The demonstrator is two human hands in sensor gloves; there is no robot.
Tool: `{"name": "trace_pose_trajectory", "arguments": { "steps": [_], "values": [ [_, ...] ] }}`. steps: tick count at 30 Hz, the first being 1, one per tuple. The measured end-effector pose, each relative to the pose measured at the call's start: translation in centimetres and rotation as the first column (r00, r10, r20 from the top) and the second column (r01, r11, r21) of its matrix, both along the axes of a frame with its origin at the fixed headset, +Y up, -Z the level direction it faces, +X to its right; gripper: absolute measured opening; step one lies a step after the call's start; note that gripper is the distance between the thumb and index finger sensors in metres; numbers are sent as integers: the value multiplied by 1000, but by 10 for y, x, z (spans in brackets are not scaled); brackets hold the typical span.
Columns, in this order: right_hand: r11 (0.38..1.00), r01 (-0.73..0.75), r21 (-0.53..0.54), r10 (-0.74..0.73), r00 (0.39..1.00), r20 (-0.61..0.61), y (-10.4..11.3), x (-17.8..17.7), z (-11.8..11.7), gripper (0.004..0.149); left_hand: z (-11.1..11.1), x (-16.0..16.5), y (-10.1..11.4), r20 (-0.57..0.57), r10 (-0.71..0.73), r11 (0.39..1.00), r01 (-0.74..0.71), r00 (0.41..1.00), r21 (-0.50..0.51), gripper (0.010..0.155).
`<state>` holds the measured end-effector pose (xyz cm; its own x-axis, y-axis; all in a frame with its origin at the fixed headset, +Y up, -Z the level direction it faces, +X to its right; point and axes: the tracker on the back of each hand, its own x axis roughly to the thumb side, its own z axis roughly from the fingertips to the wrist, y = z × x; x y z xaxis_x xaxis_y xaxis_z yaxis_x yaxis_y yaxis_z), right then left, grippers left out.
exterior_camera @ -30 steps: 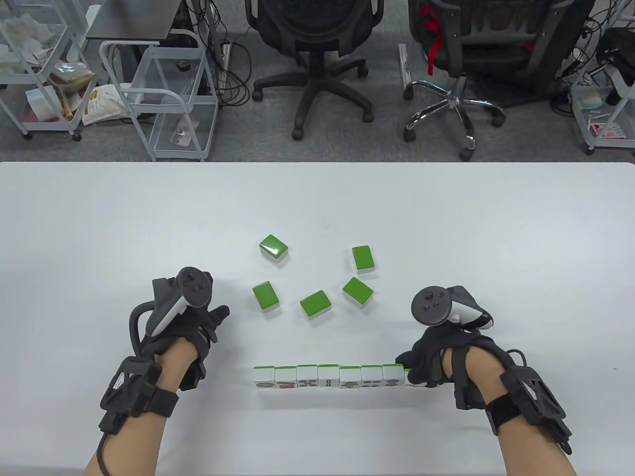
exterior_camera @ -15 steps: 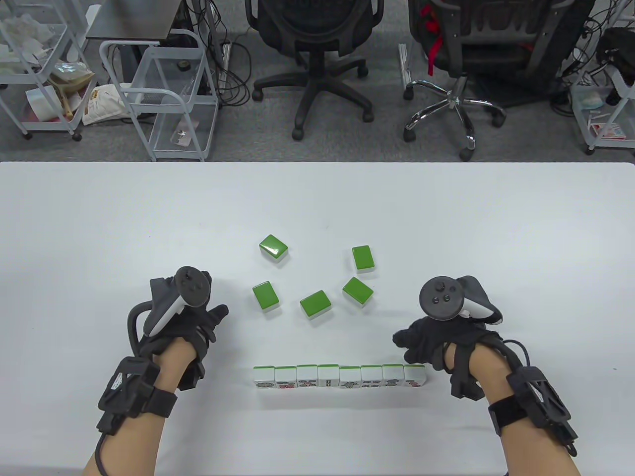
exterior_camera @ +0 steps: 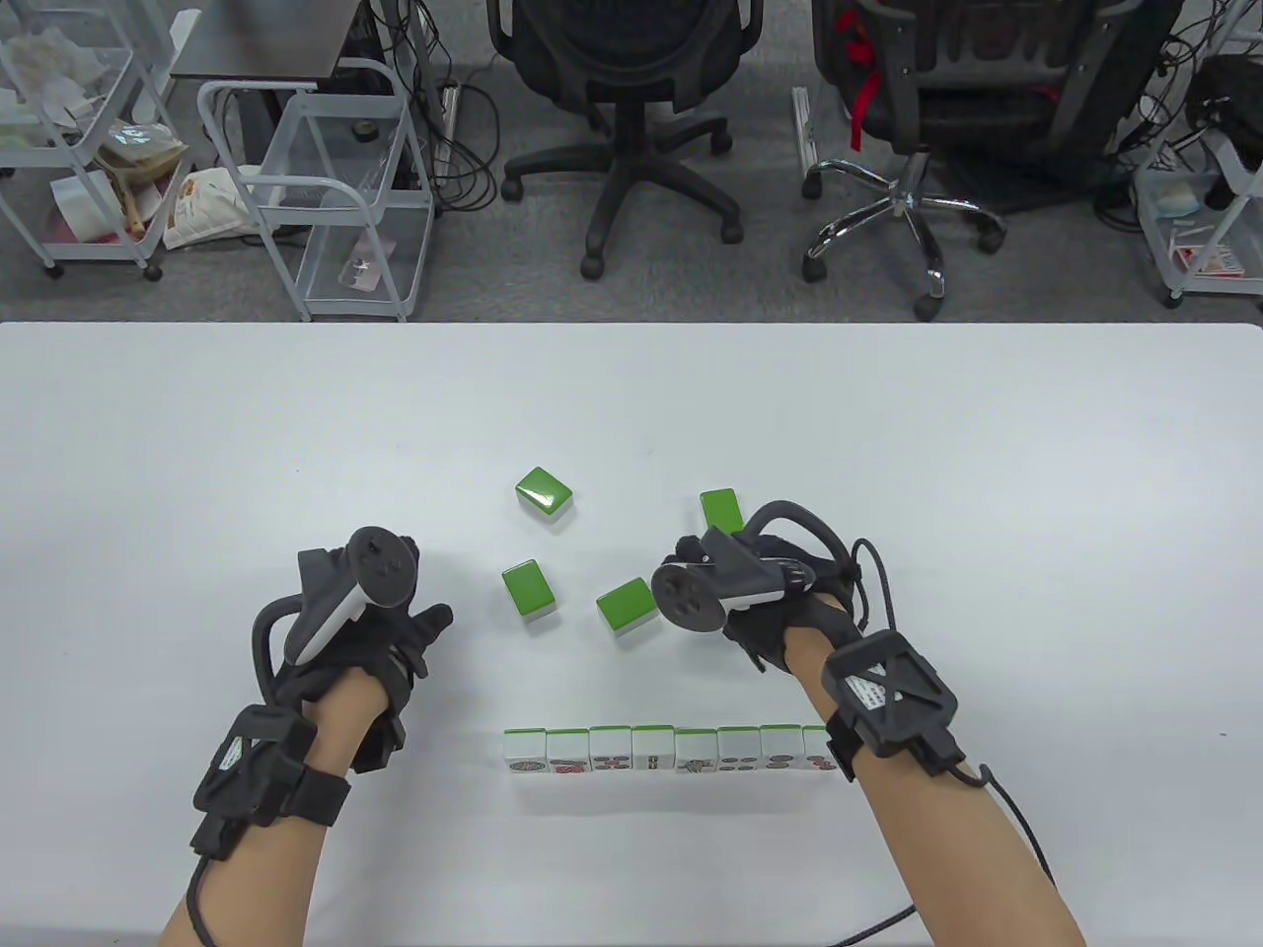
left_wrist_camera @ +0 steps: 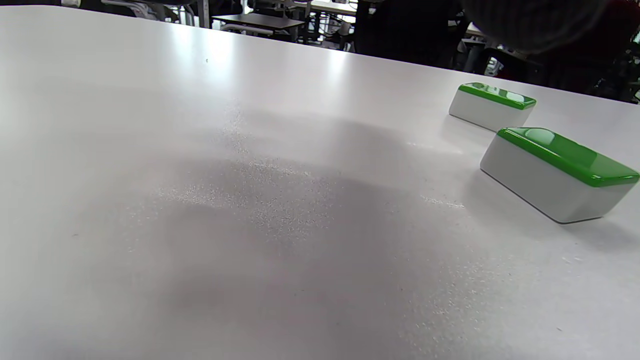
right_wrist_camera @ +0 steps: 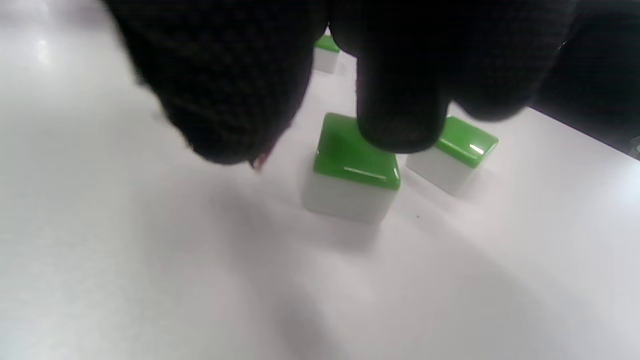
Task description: Stand mahjong tiles upright in a row
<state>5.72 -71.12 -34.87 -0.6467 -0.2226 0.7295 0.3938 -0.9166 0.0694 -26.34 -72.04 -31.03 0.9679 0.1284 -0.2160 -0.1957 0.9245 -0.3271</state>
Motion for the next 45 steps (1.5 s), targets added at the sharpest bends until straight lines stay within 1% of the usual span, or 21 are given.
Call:
{"name": "trace_pose_trajectory", "arguments": {
  "steps": [6,10,12,15,19,21,22,24,27,28,30,31,33,34,35,37,38,39,41,43,45],
  "values": [
    [998,-66,-23,66,998,3,-20,-7,-17,85,-4,0,-3,2,-4,1000,4,1000,-17,84],
    [990,-137,18,137,990,-25,-27,-13,-19,82,-4,0,-4,3,-3,1000,3,1000,-26,83],
    [988,-136,79,141,988,-60,-28,-16,-18,80,-4,0,-4,4,-2,1000,2,1000,-29,84],
    [983,-161,90,167,984,-62,-30,-16,-16,82,-4,1,-4,4,-6,1000,6,1000,-28,83],
    [988,-137,70,140,990,-36,-31,-13,-18,82,-4,1,-4,6,-7,1000,8,1000,-29,84],
    [989,-129,77,132,990,-42,-28,-9,-18,82,-4,1,-3,6,-9,1000,9,1000,-26,83],
    [992,-104,71,106,994,-29,-25,-6,-17,82,-4,1,-3,5,-7,1000,7,1000,-24,83],
    [996,-4,94,6,1000,-14,-12,4,-14,83,-4,0,-3,3,-3,1000,3,1000,-21,83],
    [991,126,52,-129,989,73,14,30,-10,83,-4,0,-3,1,2,1000,-2,1000,-21,83],
    [984,178,30,-180,977,112,22,43,-8,83,-3,0,-3,1,3,1000,-3,1000,-21,83],
    [965,263,-17,-256,950,176,33,67,-2,83,-3,0,-3,1,5,1000,-5,1000,-20,83],
    [953,303,-23,-293,935,198,36,76,1,83,-3,-1,-2,0,7,1000,-7,1000,-18,83],
    [916,388,-104,-348,896,276,37,104,9,83,-3,-1,-2,-2,12,1000,-12,1000,-13,83],
    [893,434,-120,-384,874,299,36,113,13,83,-3,-2,-1,-3,14,1000,-14,1000,-11,83],
    [859,485,-165,-410,844,345,34,125,17,83,-2,-2,-1,-5,19,1000,-19,1000,-8,83],
    [789,574,-220,-460,789,408,29,143,27,82,-2,-3,0,-6,21,1000,-21,1000,-5,83],
    [774,584,-242,-454,780,431,26,149,31,82,-2,-3,0,-8,22,1000,-22,1000,-4,83],
    [766,573,-292,-413,786,460,22,156,36,82,-2,-4,0,-10,24,1000,-24,1000,-2,83],
    [759,516,-397,-293,815,501,13,162,45,82,-1,-4,0,-12,24,1000,-24,1000,-1,83],
    [750,455,-480,-186,841,507,5,166,53,82,-1,-5,1,-13,25,1000,-25,1000,2,83],
    [714,445,-541,-129,843,523,-4,168,58,82,-1,-5,1,-15,24,1000,-24,1000,7,83]
  ]
}}
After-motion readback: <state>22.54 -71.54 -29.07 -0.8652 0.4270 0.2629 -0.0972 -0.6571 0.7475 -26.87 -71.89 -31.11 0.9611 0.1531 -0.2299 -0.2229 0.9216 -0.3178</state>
